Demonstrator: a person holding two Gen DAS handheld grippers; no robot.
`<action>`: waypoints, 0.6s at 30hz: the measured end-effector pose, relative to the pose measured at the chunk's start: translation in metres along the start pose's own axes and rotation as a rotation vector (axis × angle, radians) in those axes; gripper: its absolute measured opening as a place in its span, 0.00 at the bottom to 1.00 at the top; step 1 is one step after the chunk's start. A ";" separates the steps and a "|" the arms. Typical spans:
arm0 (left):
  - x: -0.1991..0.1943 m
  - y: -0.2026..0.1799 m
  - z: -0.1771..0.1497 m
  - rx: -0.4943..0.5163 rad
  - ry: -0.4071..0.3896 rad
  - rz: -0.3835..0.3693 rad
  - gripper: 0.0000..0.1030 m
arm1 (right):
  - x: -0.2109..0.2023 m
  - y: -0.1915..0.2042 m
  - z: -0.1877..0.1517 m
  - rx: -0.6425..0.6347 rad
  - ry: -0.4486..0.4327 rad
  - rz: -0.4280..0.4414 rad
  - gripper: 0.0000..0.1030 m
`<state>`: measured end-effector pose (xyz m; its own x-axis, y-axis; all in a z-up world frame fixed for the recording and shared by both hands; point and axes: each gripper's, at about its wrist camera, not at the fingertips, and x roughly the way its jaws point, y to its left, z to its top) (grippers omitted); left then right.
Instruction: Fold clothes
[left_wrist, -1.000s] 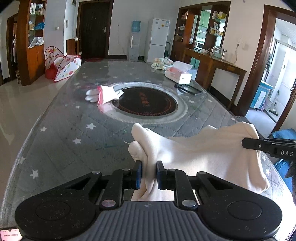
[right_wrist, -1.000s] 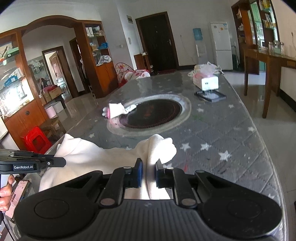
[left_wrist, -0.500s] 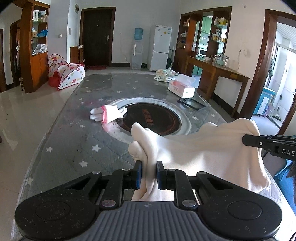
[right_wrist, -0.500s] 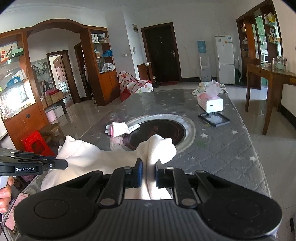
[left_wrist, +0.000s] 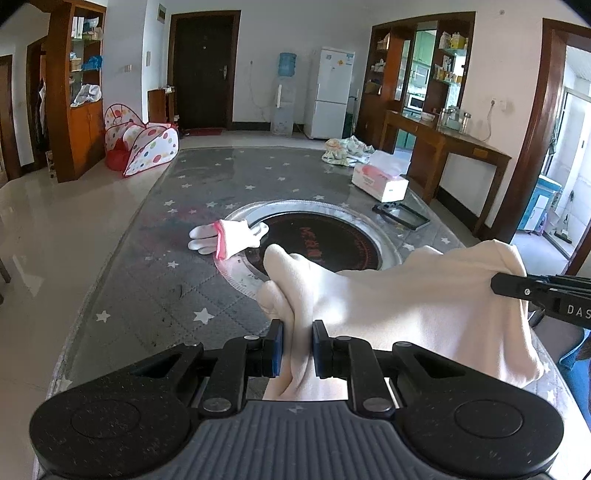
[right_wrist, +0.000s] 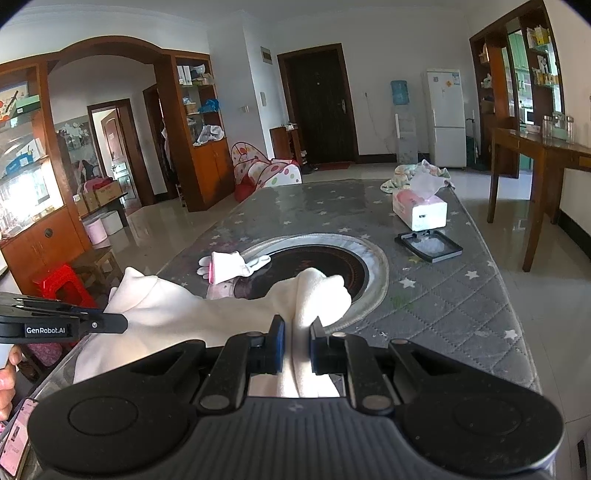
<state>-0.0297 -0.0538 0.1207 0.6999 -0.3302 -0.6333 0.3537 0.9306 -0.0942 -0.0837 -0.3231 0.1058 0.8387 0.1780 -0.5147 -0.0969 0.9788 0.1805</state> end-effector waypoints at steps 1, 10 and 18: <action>0.003 0.001 0.000 -0.003 0.005 0.001 0.17 | 0.004 -0.001 0.000 0.000 0.004 -0.001 0.11; 0.038 0.014 0.001 -0.029 0.061 0.005 0.17 | 0.041 -0.012 -0.006 0.016 0.057 -0.019 0.11; 0.069 0.022 -0.009 -0.043 0.114 0.019 0.17 | 0.072 -0.022 -0.015 0.035 0.108 -0.028 0.12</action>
<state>0.0209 -0.0543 0.0685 0.6302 -0.2940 -0.7186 0.3123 0.9433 -0.1122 -0.0291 -0.3306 0.0515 0.7781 0.1621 -0.6069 -0.0537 0.9798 0.1928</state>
